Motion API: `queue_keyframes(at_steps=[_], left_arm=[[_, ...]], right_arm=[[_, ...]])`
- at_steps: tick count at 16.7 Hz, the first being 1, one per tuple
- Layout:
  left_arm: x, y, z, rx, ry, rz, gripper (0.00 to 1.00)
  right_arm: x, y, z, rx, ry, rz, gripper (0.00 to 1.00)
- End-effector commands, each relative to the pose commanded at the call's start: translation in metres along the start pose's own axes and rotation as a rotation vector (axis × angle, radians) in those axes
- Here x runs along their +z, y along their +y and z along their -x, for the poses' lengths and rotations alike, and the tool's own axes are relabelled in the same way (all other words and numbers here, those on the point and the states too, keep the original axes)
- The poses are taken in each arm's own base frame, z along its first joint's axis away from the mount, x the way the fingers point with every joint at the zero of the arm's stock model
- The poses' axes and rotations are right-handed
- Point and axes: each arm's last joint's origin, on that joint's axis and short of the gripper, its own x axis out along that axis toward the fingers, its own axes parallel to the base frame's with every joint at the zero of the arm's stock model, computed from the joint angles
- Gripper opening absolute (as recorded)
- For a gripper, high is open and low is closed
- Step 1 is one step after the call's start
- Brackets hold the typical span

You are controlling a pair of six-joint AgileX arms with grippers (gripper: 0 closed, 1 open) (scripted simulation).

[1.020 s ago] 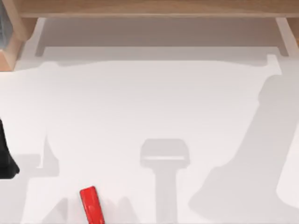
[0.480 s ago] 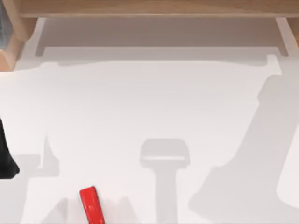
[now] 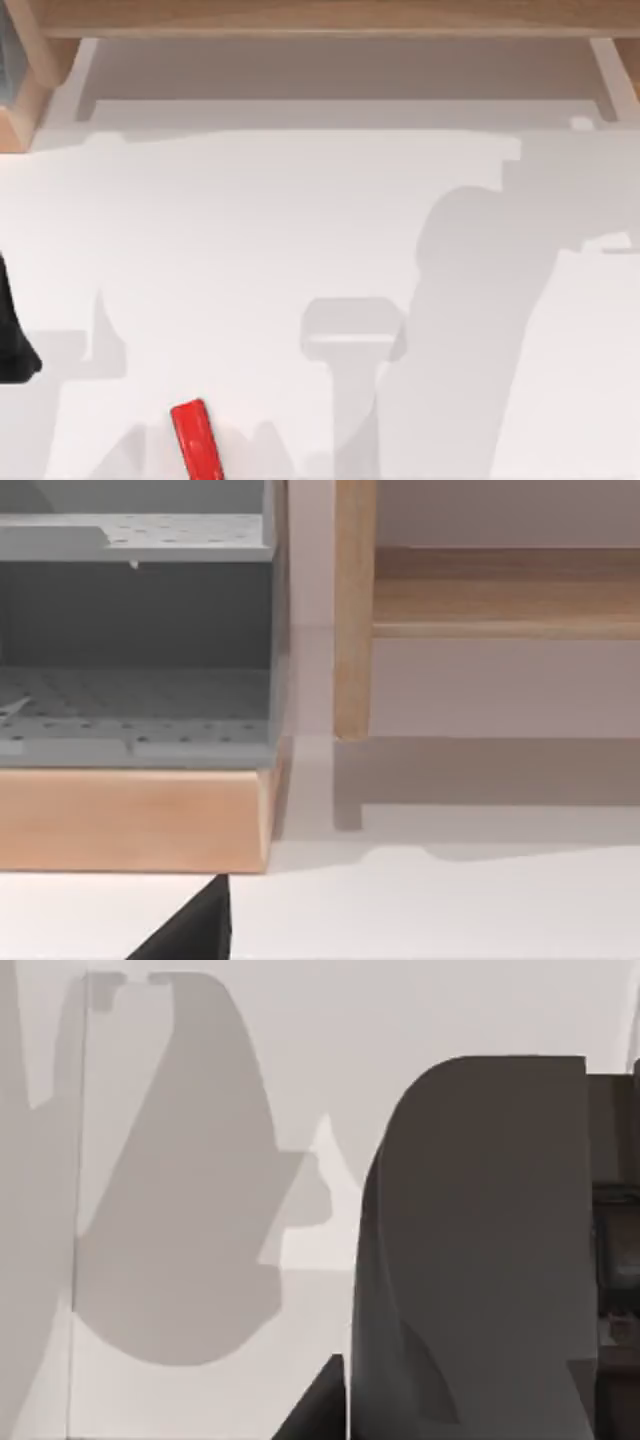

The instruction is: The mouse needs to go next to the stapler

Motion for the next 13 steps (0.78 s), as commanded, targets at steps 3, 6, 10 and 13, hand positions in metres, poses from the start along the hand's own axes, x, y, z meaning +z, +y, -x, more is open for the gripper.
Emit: queue_keyframes(at_steps=[3,6,10,13], left_arm=[[0.0,0.0,0.0,0.0,0.0,0.0,1.0],[0.0,0.0,0.0,0.0,0.0,0.0,1.0],[0.0,0.0,0.0,0.0,0.0,0.0,1.0],[0.0,0.0,0.0,0.0,0.0,0.0,1.0]], right_arm=[[-0.002,0.036,0.039,-0.021,-0.027,-0.089,0.0],[-0.005,0.088,0.059,-0.015,-0.023,-0.168,0.0],[-0.013,0.182,0.062,0.014,0.005,-0.229,0.0],[-0.029,0.264,0.052,0.037,0.037,-0.241,0.0]])
